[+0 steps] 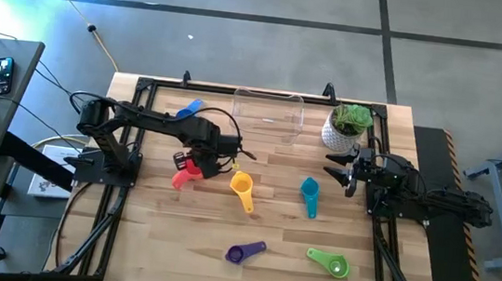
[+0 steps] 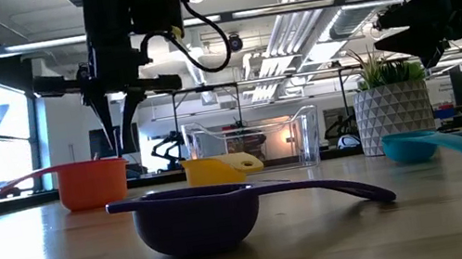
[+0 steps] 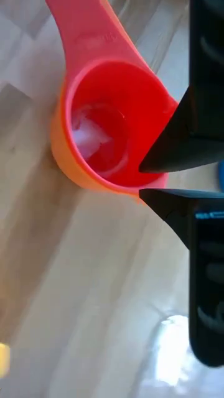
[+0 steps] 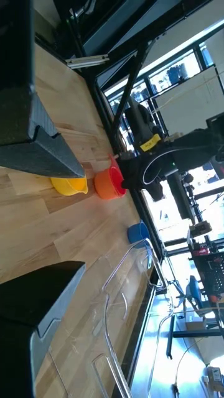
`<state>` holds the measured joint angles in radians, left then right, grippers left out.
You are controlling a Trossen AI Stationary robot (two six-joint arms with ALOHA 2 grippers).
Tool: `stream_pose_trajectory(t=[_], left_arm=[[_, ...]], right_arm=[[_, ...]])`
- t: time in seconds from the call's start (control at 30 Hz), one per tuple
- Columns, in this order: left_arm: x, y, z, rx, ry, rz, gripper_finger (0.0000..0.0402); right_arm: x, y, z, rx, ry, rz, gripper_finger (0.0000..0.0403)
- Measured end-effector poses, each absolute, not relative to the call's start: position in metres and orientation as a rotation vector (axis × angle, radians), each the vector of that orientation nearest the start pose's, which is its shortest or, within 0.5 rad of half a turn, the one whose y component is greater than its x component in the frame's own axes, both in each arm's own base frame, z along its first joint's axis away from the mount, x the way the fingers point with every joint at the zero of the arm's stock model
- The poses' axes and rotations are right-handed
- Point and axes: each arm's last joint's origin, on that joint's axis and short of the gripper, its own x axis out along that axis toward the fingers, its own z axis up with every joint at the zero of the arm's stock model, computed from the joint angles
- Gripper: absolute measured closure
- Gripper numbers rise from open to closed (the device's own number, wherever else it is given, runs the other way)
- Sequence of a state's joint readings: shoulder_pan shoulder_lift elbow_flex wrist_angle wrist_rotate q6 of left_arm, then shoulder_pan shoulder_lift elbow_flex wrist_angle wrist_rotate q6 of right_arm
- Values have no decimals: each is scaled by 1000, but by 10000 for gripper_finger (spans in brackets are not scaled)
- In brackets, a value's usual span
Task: Nest measuring cups in basket
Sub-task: Stack the red measuring cup on the top of the orange measuring cup
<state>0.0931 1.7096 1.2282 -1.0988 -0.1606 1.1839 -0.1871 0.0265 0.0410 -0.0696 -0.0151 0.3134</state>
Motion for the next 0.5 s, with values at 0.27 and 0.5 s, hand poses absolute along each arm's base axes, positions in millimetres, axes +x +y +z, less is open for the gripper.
stream_pose_trajectory(t=[0.27, 0.5], left_arm=[[291, 31, 220, 621, 1627, -347, 366], [282, 18, 236, -152, 1606, 11, 367]], right_arm=[[95, -18, 169, 318, 27, -179, 181], [96, -18, 168, 319, 36, -181, 181]])
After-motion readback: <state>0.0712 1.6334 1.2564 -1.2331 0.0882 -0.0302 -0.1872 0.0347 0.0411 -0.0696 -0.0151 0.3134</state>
